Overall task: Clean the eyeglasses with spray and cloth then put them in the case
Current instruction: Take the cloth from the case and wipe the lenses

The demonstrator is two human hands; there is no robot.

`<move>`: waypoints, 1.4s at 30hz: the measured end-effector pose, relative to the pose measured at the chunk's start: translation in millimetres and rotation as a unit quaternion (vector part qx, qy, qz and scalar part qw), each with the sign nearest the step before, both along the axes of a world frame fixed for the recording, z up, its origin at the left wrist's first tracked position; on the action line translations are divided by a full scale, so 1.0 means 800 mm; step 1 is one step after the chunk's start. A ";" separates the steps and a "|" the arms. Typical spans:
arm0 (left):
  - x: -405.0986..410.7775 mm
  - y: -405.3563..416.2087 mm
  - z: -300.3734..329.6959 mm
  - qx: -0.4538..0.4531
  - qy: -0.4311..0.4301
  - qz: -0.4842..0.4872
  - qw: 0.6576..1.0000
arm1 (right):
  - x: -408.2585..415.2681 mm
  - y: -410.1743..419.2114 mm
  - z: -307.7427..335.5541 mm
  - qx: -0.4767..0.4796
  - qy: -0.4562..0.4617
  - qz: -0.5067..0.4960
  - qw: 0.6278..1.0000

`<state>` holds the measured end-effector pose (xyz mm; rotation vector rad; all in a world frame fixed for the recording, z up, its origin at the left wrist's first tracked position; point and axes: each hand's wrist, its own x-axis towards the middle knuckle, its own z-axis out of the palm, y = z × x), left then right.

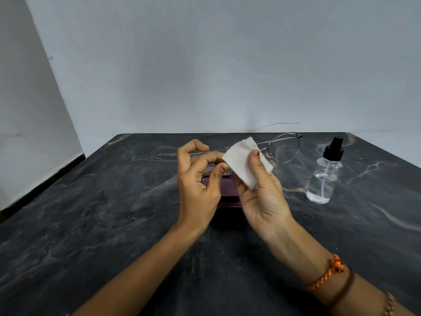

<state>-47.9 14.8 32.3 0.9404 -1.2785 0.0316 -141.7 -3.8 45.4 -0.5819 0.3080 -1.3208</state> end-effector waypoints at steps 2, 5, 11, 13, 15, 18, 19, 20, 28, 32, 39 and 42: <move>0.002 0.000 0.002 -0.008 -0.008 -0.001 1.000 | -0.002 -0.001 0.001 -0.008 -0.008 0.017 1.000; 0.005 0.001 0.003 -0.019 -0.016 -0.007 1.000 | -0.007 -0.002 0.005 -0.038 0.000 0.053 0.998; 0.013 -0.003 0.006 -0.022 0.002 -0.019 1.000 | -0.016 -0.007 0.010 -0.089 0.103 0.059 0.989; 0.014 -0.005 0.007 -0.025 -0.001 -0.018 1.000 | -0.020 -0.008 0.014 -0.097 0.126 0.049 0.986; 0.014 -0.005 0.009 -0.023 0.005 -0.022 0.999 | -0.022 -0.007 0.017 -0.100 0.132 0.042 0.985; 0.015 -0.005 0.011 -0.024 0.006 -0.030 0.999 | -0.020 -0.004 0.018 -0.083 0.114 0.031 0.990; 0.014 -0.005 0.010 -0.027 0.002 -0.036 0.999 | -0.018 -0.003 0.018 -0.073 0.095 0.026 0.992; 0.013 -0.004 0.009 -0.027 0.002 -0.046 0.999 | -0.017 -0.002 0.018 -0.062 0.072 0.021 0.995; 0.007 -0.002 0.001 0.001 0.028 -0.084 0.996 | -0.017 -0.004 0.013 -0.073 0.056 0.015 0.996; 0.012 -0.002 0.007 -0.015 0.025 -0.064 0.997 | -0.020 -0.006 0.011 -0.102 0.114 0.042 0.987; 0.017 -0.003 0.013 -0.003 0.022 -0.070 0.997 | -0.034 -0.014 0.021 -0.135 0.217 0.016 0.967; 0.016 -0.003 0.014 -0.003 0.024 -0.079 0.997 | -0.036 -0.012 0.023 -0.138 0.214 0.003 0.967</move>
